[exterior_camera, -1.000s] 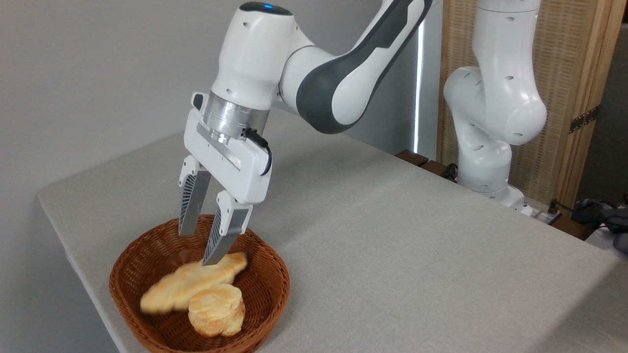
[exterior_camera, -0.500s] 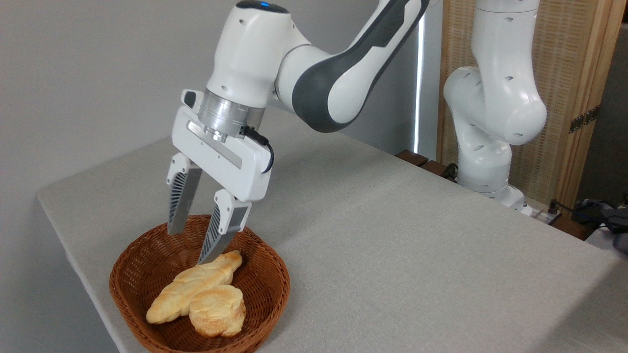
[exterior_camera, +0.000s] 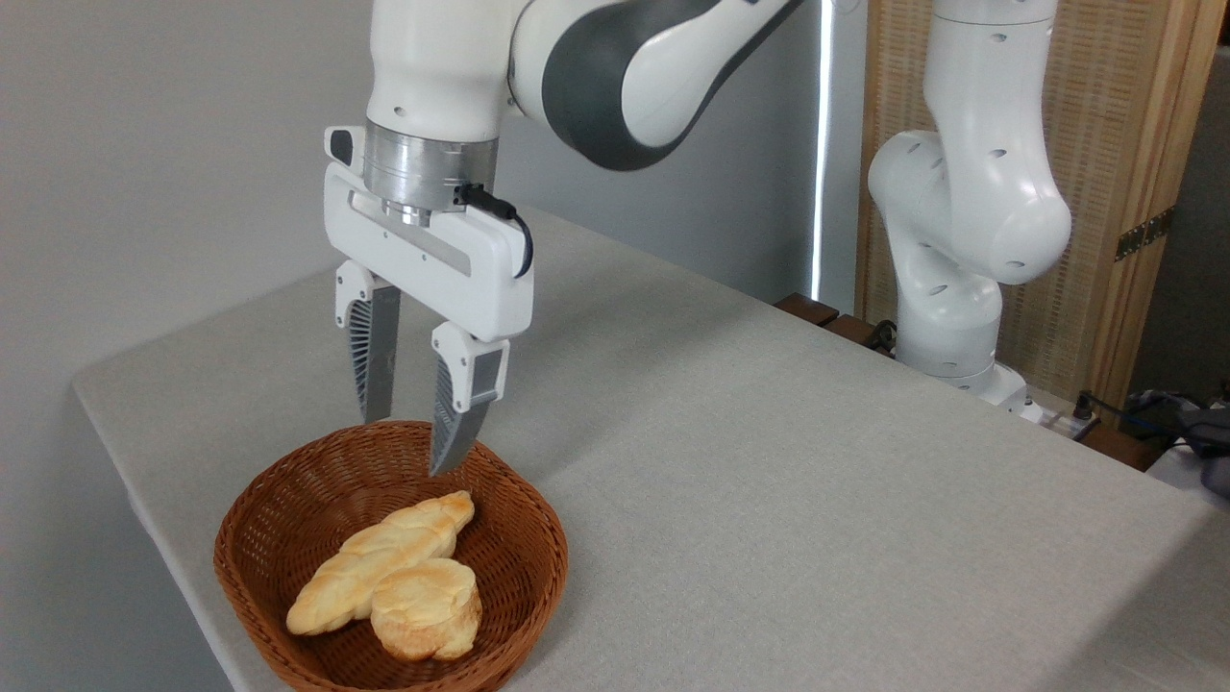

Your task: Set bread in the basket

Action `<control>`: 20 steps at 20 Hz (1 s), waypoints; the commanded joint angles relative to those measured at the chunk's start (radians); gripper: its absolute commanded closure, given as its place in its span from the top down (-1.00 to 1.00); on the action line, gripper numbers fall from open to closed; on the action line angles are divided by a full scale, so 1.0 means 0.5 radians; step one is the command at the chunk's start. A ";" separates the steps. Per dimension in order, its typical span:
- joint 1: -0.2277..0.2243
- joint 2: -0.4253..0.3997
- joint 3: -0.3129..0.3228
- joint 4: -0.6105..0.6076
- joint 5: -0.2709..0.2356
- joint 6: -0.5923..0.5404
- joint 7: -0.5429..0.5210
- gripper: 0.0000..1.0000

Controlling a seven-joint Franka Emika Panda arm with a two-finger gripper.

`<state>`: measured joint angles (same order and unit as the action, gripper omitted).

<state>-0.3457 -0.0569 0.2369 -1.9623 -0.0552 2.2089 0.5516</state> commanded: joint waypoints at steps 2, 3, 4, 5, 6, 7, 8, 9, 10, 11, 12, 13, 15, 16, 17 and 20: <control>-0.014 -0.018 0.029 0.093 0.031 -0.383 -0.029 1.00; -0.014 -0.021 0.029 0.114 0.034 -0.477 -0.026 1.00; -0.014 -0.027 0.029 0.117 0.034 -0.515 -0.026 1.00; -0.014 -0.033 0.029 0.123 0.034 -0.570 -0.026 1.00; -0.011 -0.043 0.032 0.123 0.034 -0.595 -0.026 1.00; 0.004 -0.055 0.029 0.126 0.034 -0.638 -0.023 1.00; 0.025 -0.055 0.032 0.130 0.034 -0.650 -0.014 1.00; 0.035 -0.055 0.029 0.130 0.034 -0.650 -0.011 1.00; 0.047 -0.055 0.029 0.130 0.055 -0.644 0.010 1.00; 0.050 -0.055 0.029 0.130 0.070 -0.644 0.026 1.00; 0.056 -0.052 0.032 0.127 0.086 -0.647 0.059 1.00; 0.059 -0.055 0.041 0.130 0.083 -0.647 0.066 1.00; 0.059 -0.073 0.066 0.130 0.071 -0.644 0.066 1.00; 0.059 -0.082 0.069 0.130 0.065 -0.641 0.066 1.00; 0.059 -0.083 0.069 0.130 0.061 -0.635 0.066 1.00; 0.056 -0.083 0.066 0.133 0.064 -0.635 0.063 1.00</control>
<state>-0.3091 -0.0855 0.2622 -1.9037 -0.0271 1.9122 0.5713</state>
